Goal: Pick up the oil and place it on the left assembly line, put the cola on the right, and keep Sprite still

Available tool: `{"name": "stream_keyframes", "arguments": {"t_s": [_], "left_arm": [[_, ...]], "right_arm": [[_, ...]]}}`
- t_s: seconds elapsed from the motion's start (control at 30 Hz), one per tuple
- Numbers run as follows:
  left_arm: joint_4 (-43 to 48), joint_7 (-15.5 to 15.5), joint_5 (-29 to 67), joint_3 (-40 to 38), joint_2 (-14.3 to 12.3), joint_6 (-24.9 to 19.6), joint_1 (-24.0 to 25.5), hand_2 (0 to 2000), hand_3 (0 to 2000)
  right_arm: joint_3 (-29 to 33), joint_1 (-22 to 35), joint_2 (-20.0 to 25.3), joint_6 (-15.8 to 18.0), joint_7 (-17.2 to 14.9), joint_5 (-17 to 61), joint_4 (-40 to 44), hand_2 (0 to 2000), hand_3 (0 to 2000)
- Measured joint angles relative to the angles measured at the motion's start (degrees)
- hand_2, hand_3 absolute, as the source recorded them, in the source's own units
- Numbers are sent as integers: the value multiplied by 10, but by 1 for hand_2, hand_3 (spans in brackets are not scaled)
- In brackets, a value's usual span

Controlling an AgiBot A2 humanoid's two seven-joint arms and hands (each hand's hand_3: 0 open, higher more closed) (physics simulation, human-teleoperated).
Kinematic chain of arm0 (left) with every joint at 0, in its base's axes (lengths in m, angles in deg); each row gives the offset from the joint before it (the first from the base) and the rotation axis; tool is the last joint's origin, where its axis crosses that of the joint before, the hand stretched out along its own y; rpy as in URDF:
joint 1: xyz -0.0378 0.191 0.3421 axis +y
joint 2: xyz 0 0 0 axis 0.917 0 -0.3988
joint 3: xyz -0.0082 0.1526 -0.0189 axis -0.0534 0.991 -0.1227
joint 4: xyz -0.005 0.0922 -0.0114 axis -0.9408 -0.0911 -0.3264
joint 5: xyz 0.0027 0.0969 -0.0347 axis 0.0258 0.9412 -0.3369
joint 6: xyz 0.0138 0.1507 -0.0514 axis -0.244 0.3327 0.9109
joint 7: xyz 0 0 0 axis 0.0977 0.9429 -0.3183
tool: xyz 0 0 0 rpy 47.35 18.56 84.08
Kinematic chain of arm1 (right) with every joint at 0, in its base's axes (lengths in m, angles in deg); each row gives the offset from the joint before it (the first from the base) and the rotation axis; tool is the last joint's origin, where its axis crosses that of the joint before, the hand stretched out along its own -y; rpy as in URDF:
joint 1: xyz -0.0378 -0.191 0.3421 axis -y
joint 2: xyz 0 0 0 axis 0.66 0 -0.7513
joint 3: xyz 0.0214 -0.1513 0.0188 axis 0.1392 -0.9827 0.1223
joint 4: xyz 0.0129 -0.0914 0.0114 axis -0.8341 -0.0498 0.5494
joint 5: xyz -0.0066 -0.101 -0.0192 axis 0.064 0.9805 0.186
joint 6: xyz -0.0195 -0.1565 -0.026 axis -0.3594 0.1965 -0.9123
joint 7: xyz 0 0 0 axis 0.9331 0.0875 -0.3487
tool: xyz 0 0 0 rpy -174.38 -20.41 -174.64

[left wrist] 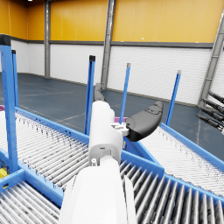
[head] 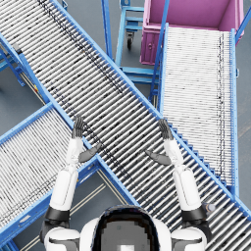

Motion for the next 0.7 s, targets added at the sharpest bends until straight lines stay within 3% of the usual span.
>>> {"name": "stream_keyframes", "arguments": {"t_s": [0.7], "left_arm": [[0,0,0,0,0,0,0,0,0]], "right_arm": [[0,0,0,0,0,0,0,0,0]]}}
